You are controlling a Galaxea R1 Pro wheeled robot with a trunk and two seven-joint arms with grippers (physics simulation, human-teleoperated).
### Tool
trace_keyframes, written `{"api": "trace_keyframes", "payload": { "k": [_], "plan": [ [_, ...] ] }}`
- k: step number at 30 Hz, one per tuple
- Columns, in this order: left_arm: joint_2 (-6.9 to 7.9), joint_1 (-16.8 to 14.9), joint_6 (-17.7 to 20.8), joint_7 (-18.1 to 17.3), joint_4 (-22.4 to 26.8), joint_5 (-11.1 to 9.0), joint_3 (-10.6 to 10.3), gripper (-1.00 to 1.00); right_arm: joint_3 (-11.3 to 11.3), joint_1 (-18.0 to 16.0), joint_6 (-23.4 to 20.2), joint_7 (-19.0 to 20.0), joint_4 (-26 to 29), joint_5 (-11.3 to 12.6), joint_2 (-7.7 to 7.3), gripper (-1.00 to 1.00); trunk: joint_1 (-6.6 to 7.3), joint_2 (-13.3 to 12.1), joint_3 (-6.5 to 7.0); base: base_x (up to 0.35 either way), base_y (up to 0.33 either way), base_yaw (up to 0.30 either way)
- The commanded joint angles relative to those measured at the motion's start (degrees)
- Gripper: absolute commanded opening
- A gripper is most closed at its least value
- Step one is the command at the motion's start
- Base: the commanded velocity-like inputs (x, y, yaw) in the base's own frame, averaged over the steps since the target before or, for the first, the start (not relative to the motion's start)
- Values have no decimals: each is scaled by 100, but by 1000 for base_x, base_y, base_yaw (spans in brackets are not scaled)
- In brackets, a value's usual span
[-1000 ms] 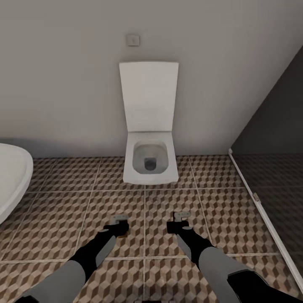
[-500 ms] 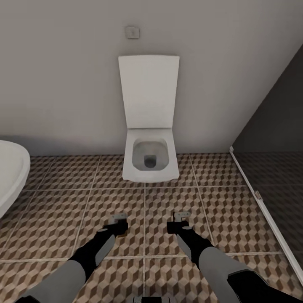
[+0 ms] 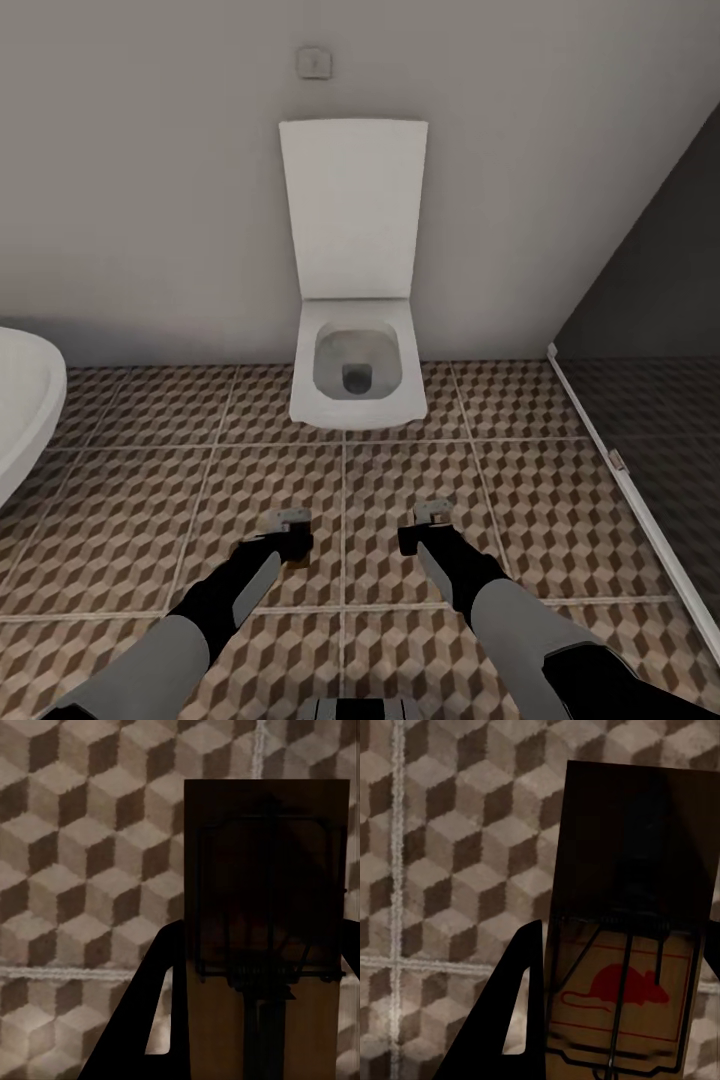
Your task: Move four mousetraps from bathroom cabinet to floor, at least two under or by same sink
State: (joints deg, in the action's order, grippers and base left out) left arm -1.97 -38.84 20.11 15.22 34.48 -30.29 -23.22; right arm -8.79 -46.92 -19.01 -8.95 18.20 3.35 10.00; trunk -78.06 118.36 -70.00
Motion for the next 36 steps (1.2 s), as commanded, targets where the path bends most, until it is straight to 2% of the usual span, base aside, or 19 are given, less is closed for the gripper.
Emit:
{"api": "trace_keyframes", "payload": {
  "k": [1,7,21,27,36],
  "plan": [
    [5,-2,30,68,18,-51,-34,-100,-31,-2,-41,-27,16,47,0,-100,1,2,-4,0,0,0],
    [4,-2,81,61,29,-49,-34,-100,-34,-2,-69,-36,39,56,0,-100,1,2,-4,52,0,0],
    [4,-3,89,60,26,-47,-34,-100,-35,-2,-40,-29,35,60,0,-100,1,2,-4,306,0,0],
    [4,-1,67,54,24,-44,-34,-100,-35,-2,-36,-28,34,60,0,-100,1,2,-4,102,0,0],
    [-4,-1,64,51,23,-45,-34,-100,-37,-2,-40,-29,34,60,0,-100,-197,363,-165,11,0,0]
  ]
}}
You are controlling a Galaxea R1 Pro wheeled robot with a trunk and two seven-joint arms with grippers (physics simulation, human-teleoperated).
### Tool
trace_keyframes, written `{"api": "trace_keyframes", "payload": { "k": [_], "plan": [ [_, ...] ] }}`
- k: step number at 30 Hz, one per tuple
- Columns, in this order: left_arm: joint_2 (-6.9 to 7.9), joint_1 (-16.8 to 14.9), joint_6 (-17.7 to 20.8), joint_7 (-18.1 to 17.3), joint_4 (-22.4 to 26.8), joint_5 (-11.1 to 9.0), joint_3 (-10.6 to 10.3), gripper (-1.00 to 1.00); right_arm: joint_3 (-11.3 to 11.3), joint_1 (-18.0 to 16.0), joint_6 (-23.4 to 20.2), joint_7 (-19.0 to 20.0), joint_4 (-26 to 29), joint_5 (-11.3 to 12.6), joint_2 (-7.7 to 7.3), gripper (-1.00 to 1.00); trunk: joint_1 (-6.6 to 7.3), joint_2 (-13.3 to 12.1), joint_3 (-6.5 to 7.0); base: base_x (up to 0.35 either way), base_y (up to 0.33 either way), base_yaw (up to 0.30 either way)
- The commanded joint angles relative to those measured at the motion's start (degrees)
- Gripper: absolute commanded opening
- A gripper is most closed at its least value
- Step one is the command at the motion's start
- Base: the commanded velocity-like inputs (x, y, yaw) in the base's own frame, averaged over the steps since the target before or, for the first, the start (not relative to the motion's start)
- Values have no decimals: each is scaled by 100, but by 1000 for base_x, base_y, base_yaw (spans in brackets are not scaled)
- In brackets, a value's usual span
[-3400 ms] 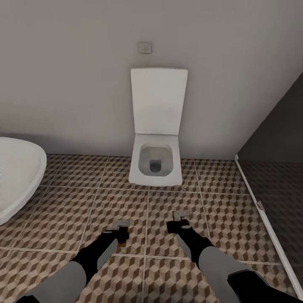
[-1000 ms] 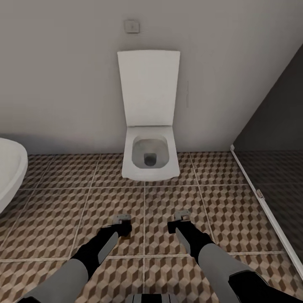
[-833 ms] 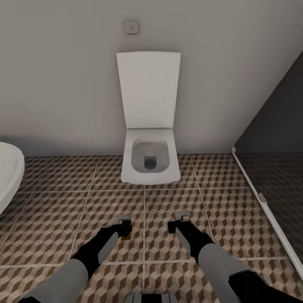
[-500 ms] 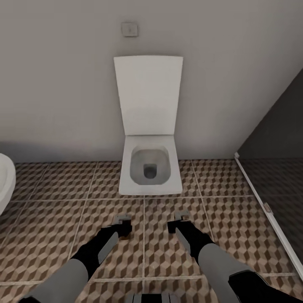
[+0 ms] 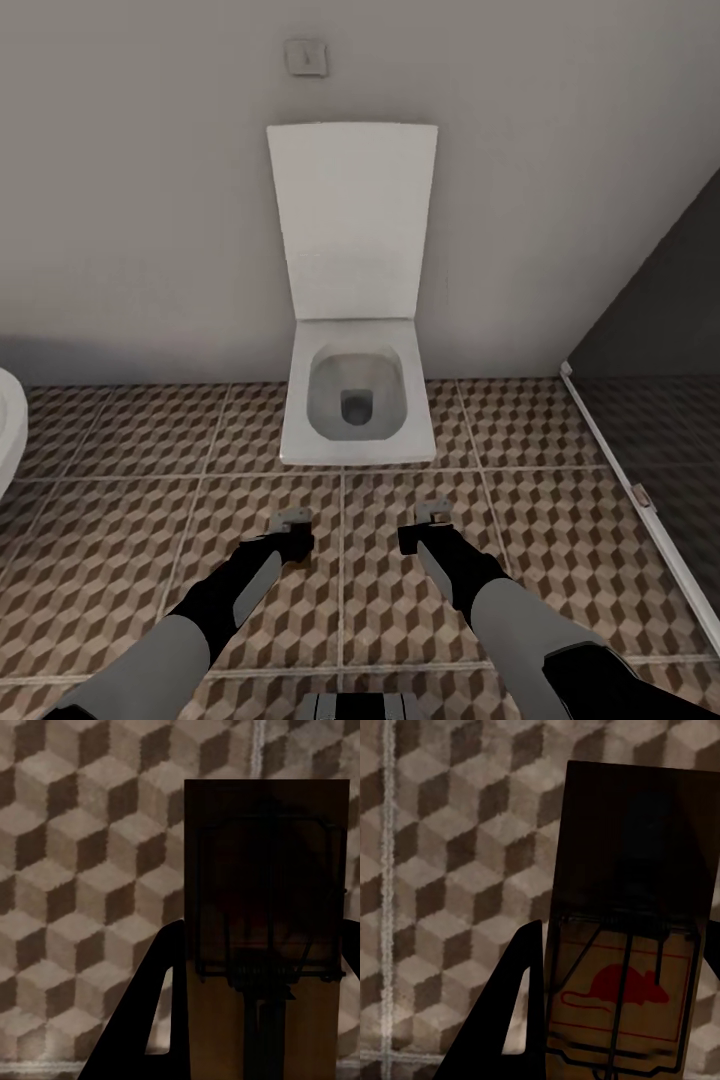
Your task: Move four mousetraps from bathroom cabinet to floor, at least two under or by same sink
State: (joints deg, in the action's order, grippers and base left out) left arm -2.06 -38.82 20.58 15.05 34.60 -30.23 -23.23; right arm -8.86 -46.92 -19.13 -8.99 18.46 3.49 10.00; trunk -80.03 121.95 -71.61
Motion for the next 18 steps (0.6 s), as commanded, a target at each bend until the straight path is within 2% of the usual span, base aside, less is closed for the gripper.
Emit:
{"api": "trace_keyframes", "payload": {
  "k": [1,18],
  "plan": [
    [5,-3,16,68,11,-52,-33,-100,-30,-2,-28,-25,8,47,0,-100,-22,43,-22,2,0,0],
    [-1,-2,-19,68,3,-54,-33,-100,-29,-2,-29,-24,-1,55,0,-100,-395,725,-327,0,0,0]
  ]
}}
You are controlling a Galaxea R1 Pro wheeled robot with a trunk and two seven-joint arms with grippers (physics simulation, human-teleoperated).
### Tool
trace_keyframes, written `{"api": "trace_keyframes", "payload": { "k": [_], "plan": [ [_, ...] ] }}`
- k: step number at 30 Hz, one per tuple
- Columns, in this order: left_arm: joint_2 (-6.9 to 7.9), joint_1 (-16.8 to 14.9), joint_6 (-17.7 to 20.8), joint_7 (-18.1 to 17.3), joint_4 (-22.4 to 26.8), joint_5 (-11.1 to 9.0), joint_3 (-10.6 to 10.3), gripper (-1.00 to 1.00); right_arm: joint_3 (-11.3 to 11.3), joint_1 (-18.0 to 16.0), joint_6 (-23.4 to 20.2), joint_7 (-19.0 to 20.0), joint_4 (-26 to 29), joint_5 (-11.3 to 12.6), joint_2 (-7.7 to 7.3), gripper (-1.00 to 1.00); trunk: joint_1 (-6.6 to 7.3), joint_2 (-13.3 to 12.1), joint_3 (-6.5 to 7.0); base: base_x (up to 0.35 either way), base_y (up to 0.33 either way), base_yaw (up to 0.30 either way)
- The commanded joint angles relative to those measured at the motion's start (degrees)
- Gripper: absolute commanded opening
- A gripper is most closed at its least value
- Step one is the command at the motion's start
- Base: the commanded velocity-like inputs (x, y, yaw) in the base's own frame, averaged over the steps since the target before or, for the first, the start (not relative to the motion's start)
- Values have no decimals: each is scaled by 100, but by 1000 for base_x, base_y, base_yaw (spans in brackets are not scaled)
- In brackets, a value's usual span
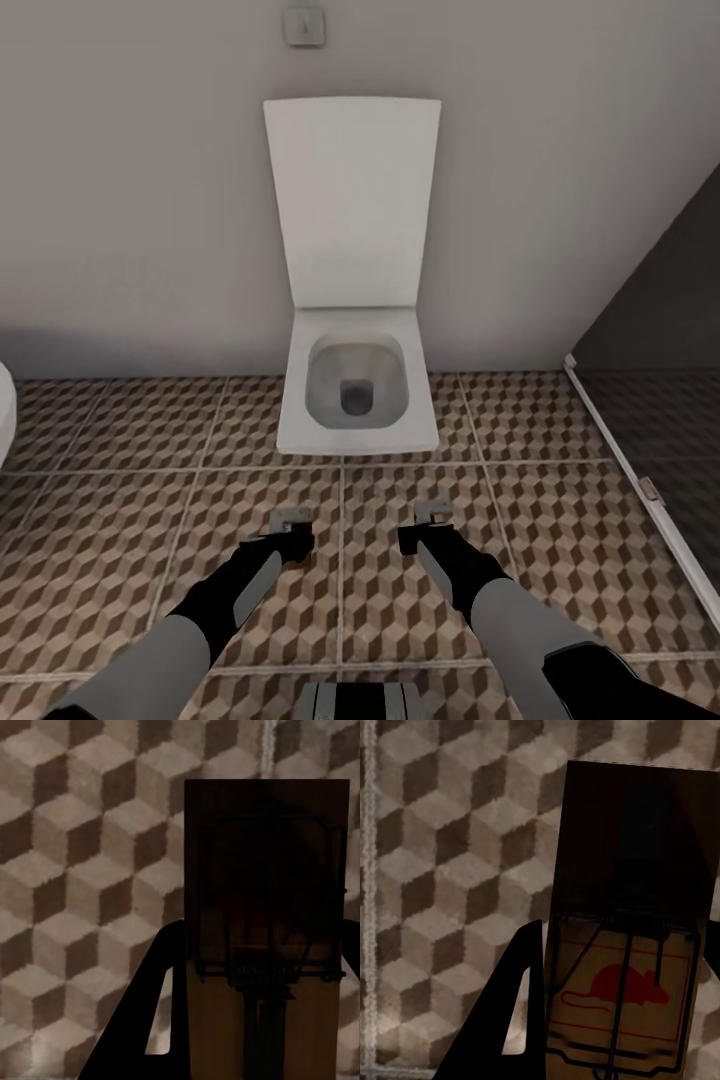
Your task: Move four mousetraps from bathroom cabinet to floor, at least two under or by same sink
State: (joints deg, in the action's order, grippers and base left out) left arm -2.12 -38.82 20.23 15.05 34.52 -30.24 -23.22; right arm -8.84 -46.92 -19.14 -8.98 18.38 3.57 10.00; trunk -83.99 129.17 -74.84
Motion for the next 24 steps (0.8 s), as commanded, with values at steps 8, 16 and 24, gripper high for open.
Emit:
{"api": "trace_keyframes", "payload": {
  "k": [8,16,24],
  "plan": [
    [9,-4,8,68,11,-52,-35,-100,-34,-2,-28,-27,8,46,0,-100,-175,324,-148,0,0,0],
    [10,-5,0,68,11,-52,-36,-100,-34,-2,-28,-31,8,43,0,-100,-351,645,-292,0,0,0],
    [10,-3,-1,68,11,-52,-34,-100,-37,-2,-28,-30,8,39,0,-100,-527,966,-435,0,0,0]
  ]
}}
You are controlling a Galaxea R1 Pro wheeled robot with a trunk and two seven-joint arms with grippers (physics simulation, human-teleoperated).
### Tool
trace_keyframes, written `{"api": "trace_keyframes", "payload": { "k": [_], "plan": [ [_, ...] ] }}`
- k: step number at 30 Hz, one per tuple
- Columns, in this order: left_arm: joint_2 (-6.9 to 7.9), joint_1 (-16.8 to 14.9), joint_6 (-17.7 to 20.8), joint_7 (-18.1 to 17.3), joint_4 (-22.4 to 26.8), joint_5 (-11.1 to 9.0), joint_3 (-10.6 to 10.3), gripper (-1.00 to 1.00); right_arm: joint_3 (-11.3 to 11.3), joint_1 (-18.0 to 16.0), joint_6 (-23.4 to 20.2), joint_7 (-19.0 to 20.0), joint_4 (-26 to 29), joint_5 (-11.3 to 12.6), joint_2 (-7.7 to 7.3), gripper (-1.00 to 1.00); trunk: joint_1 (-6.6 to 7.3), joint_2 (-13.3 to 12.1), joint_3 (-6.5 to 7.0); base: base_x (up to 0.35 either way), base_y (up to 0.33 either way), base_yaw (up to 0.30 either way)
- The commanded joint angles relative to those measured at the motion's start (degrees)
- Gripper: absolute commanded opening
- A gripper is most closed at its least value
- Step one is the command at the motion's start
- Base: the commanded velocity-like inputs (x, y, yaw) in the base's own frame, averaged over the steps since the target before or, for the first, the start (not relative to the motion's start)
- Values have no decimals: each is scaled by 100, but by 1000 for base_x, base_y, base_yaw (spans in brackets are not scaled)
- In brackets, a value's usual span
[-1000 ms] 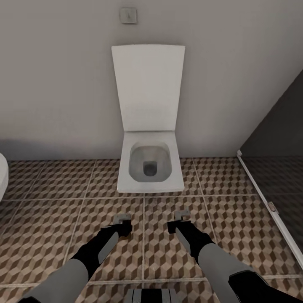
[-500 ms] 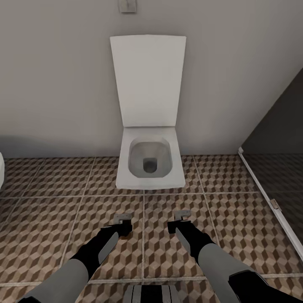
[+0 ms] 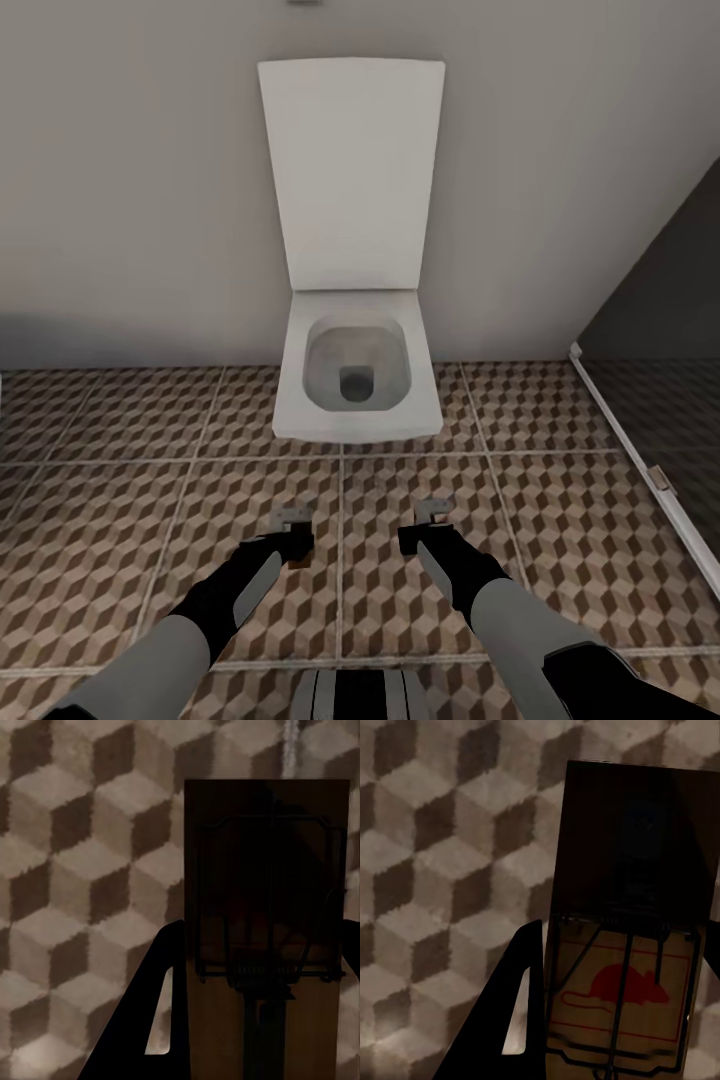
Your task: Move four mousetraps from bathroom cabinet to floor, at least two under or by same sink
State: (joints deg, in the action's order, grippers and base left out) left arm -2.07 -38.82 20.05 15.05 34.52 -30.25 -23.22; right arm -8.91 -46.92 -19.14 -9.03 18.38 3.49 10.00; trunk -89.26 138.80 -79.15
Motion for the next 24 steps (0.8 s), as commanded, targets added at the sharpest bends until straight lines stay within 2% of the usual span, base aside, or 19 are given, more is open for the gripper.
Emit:
{"api": "trace_keyframes", "payload": {
  "k": [1,11,24],
  "plan": [
    [5,-3,16,68,11,-52,-34,-100,-31,-2,-28,-23,8,46,0,-100,-21,43,-22,0,0,0],
    [13,-3,16,68,11,-52,-34,-100,-28,-2,-19,-26,2,46,0,-100,-241,444,-202,0,0,0],
    [14,-4,16,60,3,-52,-34,-100,-28,-2,-2,-28,-1,52,0,-100,-275,462,-490,0,0,0]
  ]
}}
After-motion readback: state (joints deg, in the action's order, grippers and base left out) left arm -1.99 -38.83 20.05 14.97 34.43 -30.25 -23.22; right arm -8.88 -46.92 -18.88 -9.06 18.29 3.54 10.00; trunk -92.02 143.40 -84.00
